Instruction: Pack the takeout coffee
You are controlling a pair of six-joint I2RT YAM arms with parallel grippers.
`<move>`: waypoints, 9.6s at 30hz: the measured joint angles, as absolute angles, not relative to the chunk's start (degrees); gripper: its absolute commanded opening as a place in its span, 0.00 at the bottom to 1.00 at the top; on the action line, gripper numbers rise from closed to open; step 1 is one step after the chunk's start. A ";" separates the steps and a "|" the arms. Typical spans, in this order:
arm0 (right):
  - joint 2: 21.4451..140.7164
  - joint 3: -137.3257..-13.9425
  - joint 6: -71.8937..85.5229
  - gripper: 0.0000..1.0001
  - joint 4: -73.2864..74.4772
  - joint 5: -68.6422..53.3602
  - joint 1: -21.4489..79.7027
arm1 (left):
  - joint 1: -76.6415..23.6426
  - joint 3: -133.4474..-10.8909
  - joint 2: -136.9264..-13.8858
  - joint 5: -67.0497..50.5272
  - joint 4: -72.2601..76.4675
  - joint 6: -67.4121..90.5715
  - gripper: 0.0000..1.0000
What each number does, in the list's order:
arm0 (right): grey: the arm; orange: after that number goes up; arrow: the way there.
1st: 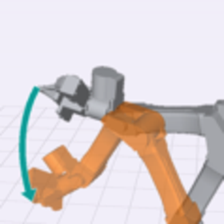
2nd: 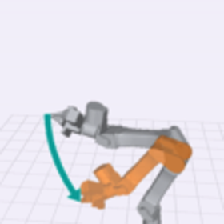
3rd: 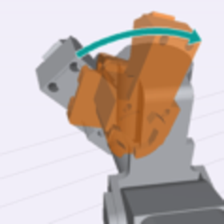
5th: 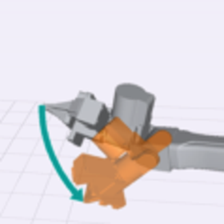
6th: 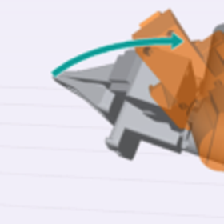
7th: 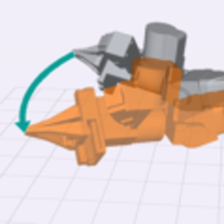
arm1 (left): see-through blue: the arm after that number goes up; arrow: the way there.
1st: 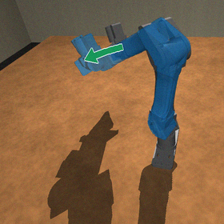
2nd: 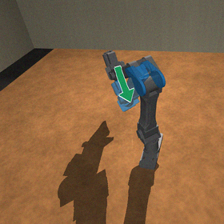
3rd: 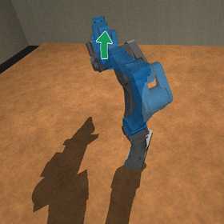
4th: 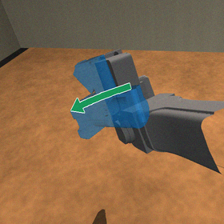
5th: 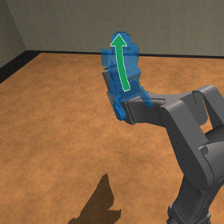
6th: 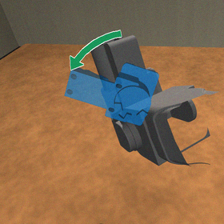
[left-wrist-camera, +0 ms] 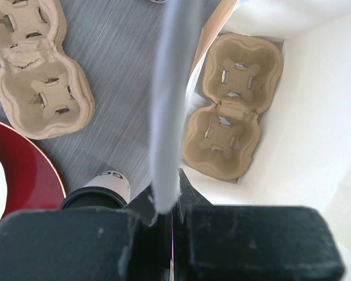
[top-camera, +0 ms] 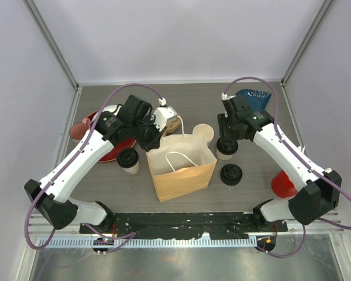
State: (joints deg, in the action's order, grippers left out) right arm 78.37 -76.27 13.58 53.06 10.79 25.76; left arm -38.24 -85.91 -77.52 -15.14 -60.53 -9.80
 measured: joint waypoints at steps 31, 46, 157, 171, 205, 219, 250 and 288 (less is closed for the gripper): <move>83.77 -68.62 9.67 0.01 44.12 8.51 27.29 | -38.24 -87.35 -79.02 -15.16 -61.49 -10.79 0.00; 80.31 -75.31 6.72 0.01 52.99 7.62 27.29 | -38.24 -88.47 -79.61 -15.84 -63.31 -11.79 0.00; 86.87 -92.99 -38.59 0.01 77.36 -12.67 58.76 | -40.77 -93.49 -83.22 -22.06 -70.87 -25.32 0.13; 86.63 -90.83 -37.36 0.01 74.65 -14.11 58.76 | -42.54 -94.59 -79.50 -9.78 -67.55 -19.70 0.82; 87.79 -89.01 -35.83 0.01 78.76 -15.22 57.74 | -63.20 -113.84 -78.08 -11.51 -75.33 -23.62 0.62; 88.40 -89.91 -35.22 0.01 74.89 -15.84 58.39 | -69.43 -125.47 -78.15 -1.91 -78.65 -28.80 0.68; 86.11 -88.27 -32.82 0.01 72.40 -15.79 58.39 | -77.52 -117.67 -86.94 2.04 -77.91 -30.57 0.10; 82.21 -84.38 -32.86 0.01 72.03 -15.16 58.39 | -66.94 -128.64 -79.77 -3.99 -76.77 -22.85 0.75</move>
State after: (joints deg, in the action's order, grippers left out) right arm 82.21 -84.38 -32.86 72.03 -15.16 58.39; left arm -66.94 -128.64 -79.77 -3.99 -76.77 -22.85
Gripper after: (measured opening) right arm 0.050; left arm 0.742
